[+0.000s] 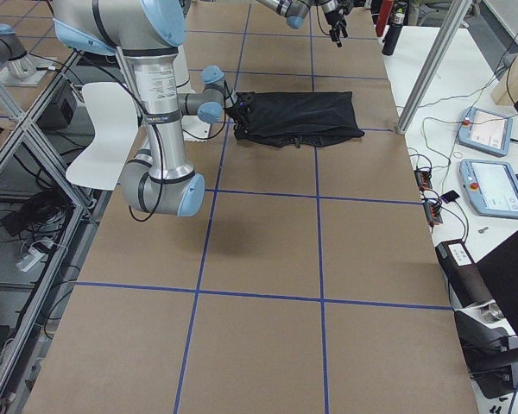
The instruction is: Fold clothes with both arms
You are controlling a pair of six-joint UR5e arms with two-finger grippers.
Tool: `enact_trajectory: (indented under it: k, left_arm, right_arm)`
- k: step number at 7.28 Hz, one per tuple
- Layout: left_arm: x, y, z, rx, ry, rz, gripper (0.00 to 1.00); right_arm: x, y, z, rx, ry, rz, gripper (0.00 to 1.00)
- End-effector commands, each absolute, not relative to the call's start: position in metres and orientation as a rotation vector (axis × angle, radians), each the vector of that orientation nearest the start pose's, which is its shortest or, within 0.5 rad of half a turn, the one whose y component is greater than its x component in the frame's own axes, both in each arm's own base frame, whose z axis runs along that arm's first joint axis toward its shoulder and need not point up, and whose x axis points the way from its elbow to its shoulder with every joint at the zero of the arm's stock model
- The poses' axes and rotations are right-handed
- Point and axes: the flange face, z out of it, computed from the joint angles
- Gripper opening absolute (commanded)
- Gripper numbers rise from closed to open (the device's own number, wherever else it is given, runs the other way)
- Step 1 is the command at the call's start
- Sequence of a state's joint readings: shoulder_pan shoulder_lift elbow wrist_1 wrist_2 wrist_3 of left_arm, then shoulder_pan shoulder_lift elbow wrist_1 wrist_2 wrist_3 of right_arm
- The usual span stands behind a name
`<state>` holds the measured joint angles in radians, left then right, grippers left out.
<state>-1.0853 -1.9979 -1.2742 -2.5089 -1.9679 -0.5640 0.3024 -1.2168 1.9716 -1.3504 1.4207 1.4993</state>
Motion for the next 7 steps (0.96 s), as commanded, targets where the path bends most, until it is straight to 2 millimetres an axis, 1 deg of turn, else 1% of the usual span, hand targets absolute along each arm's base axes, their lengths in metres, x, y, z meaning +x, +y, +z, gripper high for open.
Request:
enact_trajectory:
  k: [1,2,3,4,5,6,7]
  left_arm:
    - [0.294,-0.602,0.417,0.678,0.977,0.082,1.0]
    - [0.314,-0.556,0.396,0.627,1.07,0.048,1.0]
    - [0.338,-0.498,0.378,0.581,1.145,0.0,1.0]
    - [0.364,-0.44,0.366,0.525,1.201,-0.055,1.0]
    - [0.39,-0.389,0.354,0.46,1.255,-0.097,1.0]
    - [0.418,-0.34,0.353,0.409,1.273,-0.121,1.0]
    - [0.438,-0.305,0.356,0.364,1.281,-0.142,1.0]
  right_arm:
    - [-0.462,-0.362,0.266,0.303,-0.93,0.269,1.0]
    - [-0.455,-0.368,0.27,0.296,-0.923,0.256,1.0]
    - [-0.449,-0.372,0.272,0.295,-0.921,0.226,1.0]
    - [-0.443,-0.372,0.282,0.287,-0.911,0.222,1.0]
    - [-0.437,-0.369,0.289,0.285,-0.907,0.222,1.0]
    - [-0.435,-0.368,0.295,0.283,-0.9,0.222,1.0]
    - [-0.434,-0.368,0.298,0.282,-0.892,0.223,1.0]
